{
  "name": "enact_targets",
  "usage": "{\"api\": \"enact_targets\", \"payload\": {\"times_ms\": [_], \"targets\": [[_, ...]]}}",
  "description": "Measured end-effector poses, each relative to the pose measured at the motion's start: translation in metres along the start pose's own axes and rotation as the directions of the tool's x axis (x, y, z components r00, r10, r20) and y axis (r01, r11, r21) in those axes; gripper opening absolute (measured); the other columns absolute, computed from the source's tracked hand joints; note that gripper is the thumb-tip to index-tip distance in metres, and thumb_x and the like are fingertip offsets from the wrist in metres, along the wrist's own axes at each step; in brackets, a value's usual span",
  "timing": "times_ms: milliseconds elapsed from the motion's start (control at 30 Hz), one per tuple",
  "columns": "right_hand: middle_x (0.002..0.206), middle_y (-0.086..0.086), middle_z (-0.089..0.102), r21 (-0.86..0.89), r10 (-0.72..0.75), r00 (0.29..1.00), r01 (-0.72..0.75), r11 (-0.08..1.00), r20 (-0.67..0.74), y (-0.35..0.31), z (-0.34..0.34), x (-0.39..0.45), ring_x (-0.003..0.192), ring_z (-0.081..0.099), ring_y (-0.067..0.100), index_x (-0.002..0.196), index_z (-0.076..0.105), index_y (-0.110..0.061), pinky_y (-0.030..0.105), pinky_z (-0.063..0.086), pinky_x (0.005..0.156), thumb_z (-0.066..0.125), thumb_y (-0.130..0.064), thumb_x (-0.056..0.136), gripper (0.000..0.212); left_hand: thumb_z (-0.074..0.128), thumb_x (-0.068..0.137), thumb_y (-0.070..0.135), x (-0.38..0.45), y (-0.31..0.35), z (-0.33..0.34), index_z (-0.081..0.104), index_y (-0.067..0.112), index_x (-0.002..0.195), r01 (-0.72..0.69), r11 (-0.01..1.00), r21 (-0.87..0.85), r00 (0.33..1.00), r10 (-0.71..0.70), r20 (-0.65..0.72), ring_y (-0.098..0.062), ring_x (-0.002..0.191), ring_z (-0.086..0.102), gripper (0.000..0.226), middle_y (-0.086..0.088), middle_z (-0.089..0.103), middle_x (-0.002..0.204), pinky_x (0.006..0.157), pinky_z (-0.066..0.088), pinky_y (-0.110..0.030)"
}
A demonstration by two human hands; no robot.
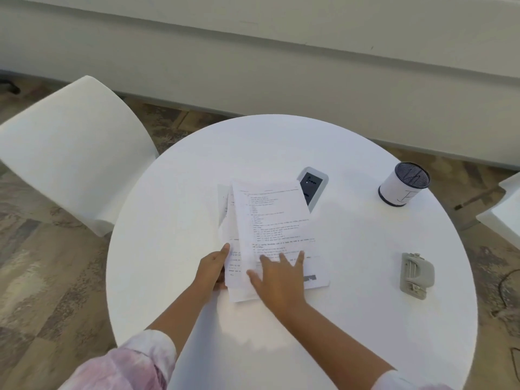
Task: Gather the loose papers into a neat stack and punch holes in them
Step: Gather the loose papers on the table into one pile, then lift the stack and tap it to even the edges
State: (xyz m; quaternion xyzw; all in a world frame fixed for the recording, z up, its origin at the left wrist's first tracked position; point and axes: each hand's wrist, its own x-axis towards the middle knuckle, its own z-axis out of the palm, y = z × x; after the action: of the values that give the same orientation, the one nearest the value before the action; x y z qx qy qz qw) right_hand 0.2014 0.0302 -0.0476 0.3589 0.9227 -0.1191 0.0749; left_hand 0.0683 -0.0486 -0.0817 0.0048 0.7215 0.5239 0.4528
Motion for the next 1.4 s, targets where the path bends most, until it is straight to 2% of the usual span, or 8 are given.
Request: {"api": "enact_targets", "payload": {"times_ms": [200, 267, 433, 567, 667, 833, 1033, 1400], "targets": [[0.148, -0.008, 0.037, 0.222, -0.151, 0.957, 0.095, 0.97, 0.248, 0.018, 0.006, -0.004, 0.142, 0.022, 0.013, 0.14, 0.032, -0.027, 0.048, 0.0, 0.117, 0.028, -0.065, 0.084, 0.067, 0.061, 0.086, 0.019, 0.003, -0.001, 0.011, 0.061, 0.011, 0.097, -0.038, 0.999, -0.017, 0.997, 0.039, 0.067, -0.022, 0.072, 0.065, 0.013, -0.011, 0.069, 0.096, 0.057, 0.051, -0.029], [0.147, -0.008, 0.038, 0.276, -0.132, 0.975, 0.08, 0.958, 0.177, 0.035, 0.002, -0.003, 0.139, 0.028, 0.01, 0.138, 0.036, -0.028, 0.04, 0.007, 0.117, 0.017, -0.07, 0.075, 0.077, 0.058, 0.086, 0.007, 0.004, 0.0, 0.013, 0.06, 0.01, 0.104, -0.049, 0.998, -0.027, 0.996, 0.051, 0.074, -0.023, 0.079, 0.064, 0.017, -0.012, 0.067, 0.105, 0.062, 0.052, -0.03], [0.147, 0.005, 0.037, 0.511, 0.2, 0.978, -0.145, 0.847, -0.053, 0.088, -0.012, 0.002, 0.136, 0.032, 0.02, 0.138, 0.036, -0.014, 0.028, 0.022, 0.112, 0.05, -0.03, 0.091, 0.052, 0.058, 0.087, 0.009, 0.009, 0.006, 0.007, 0.059, 0.011, 0.112, -0.061, 0.997, -0.051, 0.991, 0.066, 0.117, -0.03, 0.098, 0.062, 0.025, -0.011, 0.065, 0.112, 0.083, 0.052, -0.044], [0.138, 0.01, 0.049, 0.741, 0.389, 0.911, -0.353, 0.571, 0.135, 0.109, -0.028, 0.016, 0.123, 0.049, 0.025, 0.138, 0.036, -0.01, 0.036, 0.04, 0.102, 0.056, -0.027, 0.089, 0.056, 0.058, 0.088, 0.01, 0.004, 0.016, 0.009, 0.059, 0.012, 0.114, -0.073, 0.992, -0.101, 0.963, 0.096, 0.25, -0.026, 0.096, 0.064, 0.026, -0.009, 0.067, 0.11, 0.074, 0.055, -0.035], [0.116, 0.01, 0.065, 0.863, 0.306, 0.941, -0.27, 0.428, 0.143, 0.111, -0.047, 0.02, 0.097, 0.062, 0.023, 0.114, 0.059, -0.01, 0.03, 0.051, 0.079, 0.053, -0.009, 0.087, 0.027, 0.057, 0.086, 0.003, 0.004, 0.028, 0.012, 0.059, 0.011, 0.114, -0.136, 0.987, -0.083, 0.951, 0.153, 0.267, -0.028, 0.099, 0.064, 0.029, -0.011, 0.066, 0.112, 0.077, 0.054, -0.036], [0.106, 0.001, 0.066, 0.926, 0.261, 0.965, -0.077, 0.369, -0.024, 0.1, -0.073, 0.02, 0.096, 0.063, 0.017, 0.107, 0.06, -0.018, 0.032, 0.053, 0.085, 0.052, 0.001, 0.084, 0.03, 0.053, 0.08, -0.01, -0.002, 0.063, 0.018, 0.06, 0.011, 0.106, -0.311, 0.947, -0.081, 0.929, 0.32, 0.183, -0.027, 0.094, 0.062, 0.035, -0.006, 0.067, 0.102, 0.069, 0.052, -0.026], [0.103, -0.012, 0.062, 0.953, 0.235, 0.958, 0.094, 0.287, -0.166, 0.093, -0.092, 0.023, 0.097, 0.059, 0.004, 0.112, 0.052, -0.025, 0.016, 0.053, 0.074, 0.061, -0.006, 0.084, 0.035, 0.066, 0.082, 0.022, -0.012, 0.094, 0.023, 0.061, 0.019, 0.109, -0.435, 0.9, -0.013, 0.886, 0.431, 0.171, -0.023, 0.096, 0.059, 0.028, -0.005, 0.066, 0.106, 0.08, 0.052, -0.035], [0.102, -0.002, 0.064, 0.959, 0.303, 0.922, 0.181, 0.217, -0.243, 0.089, -0.112, 0.028, 0.102, 0.061, 0.024, 0.107, 0.053, -0.025, 0.04, 0.054, 0.086, 0.064, -0.018, 0.084, 0.027, 0.067, 0.081, 0.027, -0.034, 0.119, 0.036, 0.055, 0.033, 0.098, -0.602, 0.793, 0.099, 0.797, 0.587, 0.142, -0.017, 0.088, 0.06, 0.022, 0.005, 0.064, 0.095, 0.065, 0.048, -0.023]]}}
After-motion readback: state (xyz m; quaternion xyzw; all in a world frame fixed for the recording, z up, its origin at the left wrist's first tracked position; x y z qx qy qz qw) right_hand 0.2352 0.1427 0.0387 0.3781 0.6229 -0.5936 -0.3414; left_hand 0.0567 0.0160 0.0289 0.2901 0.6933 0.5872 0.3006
